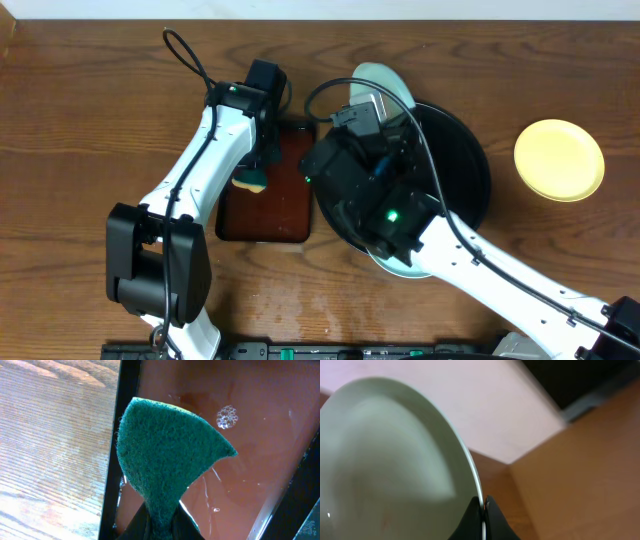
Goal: Clean dirty plates on tray and stack at the side
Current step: 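Carry mint plate right and set it on the yellow plate, then move right gripper back to the second mint plate's rim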
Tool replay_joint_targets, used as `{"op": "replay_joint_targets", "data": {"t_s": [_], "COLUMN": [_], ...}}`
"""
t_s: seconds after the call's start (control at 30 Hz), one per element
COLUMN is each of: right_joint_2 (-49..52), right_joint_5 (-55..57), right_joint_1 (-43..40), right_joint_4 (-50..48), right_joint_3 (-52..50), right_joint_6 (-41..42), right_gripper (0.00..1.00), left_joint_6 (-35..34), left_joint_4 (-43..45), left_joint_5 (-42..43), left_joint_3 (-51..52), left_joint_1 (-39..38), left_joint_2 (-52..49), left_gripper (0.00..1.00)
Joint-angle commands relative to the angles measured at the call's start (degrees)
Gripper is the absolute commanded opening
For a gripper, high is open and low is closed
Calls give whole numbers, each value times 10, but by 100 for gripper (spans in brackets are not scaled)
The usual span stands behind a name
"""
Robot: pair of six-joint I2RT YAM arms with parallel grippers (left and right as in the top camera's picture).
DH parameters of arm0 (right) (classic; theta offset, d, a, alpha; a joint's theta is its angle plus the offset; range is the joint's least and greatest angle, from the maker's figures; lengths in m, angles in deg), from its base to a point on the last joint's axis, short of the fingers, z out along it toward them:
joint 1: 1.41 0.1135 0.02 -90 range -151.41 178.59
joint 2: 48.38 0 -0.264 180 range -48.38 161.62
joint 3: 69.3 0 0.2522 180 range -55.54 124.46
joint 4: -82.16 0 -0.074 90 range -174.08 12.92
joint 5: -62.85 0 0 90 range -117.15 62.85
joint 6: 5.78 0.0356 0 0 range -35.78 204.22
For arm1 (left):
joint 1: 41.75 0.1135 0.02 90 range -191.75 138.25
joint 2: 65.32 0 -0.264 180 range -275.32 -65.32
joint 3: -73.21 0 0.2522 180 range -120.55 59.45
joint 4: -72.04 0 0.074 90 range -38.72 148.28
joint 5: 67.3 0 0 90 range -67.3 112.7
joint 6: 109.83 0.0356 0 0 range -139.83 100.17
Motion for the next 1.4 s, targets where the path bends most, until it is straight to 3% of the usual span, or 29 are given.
{"op": "replay_joint_targets", "data": {"t_s": [0.0,0.13,0.33,0.43,0.57,0.8,0.93,1.23,1.37], "right_joint_2": [-9,-9,-10,-10,-10,6,50,176,201], "right_joint_5": [-209,-358,-635,-713,-756,-737,-735,-737,-824], "right_joint_1": [-55,-139,-311,-403,-564,-805,-888,-898,-897], "right_joint_4": [42,48,48,56,73,66,57,57,32], "right_joint_3": [11,11,11,11,11,11,11,11,11], "right_joint_6": [92,162,178,178,178,178,178,176,137], "right_gripper": [1,1,1,1,1,1,1,1,2], "left_joint_6": [0,-2,-1,-1,-1,-1,-2,-1,-1], "left_joint_4": [-2,-2,-2,-2,1,7,7,7,7], "left_joint_5": [-5,-5,-5,-5,-5,-5,-5,-5,-5], "left_joint_3": [3,3,3,3,3,3,3,3,3], "left_joint_1": [4,4,4,4,4,4,4,4,4], "left_joint_2": [-6,-6,-6,-7,-7,-7,-7,-7,-7], "left_gripper": [8,8,8,8,8,8,8,8,8]}}
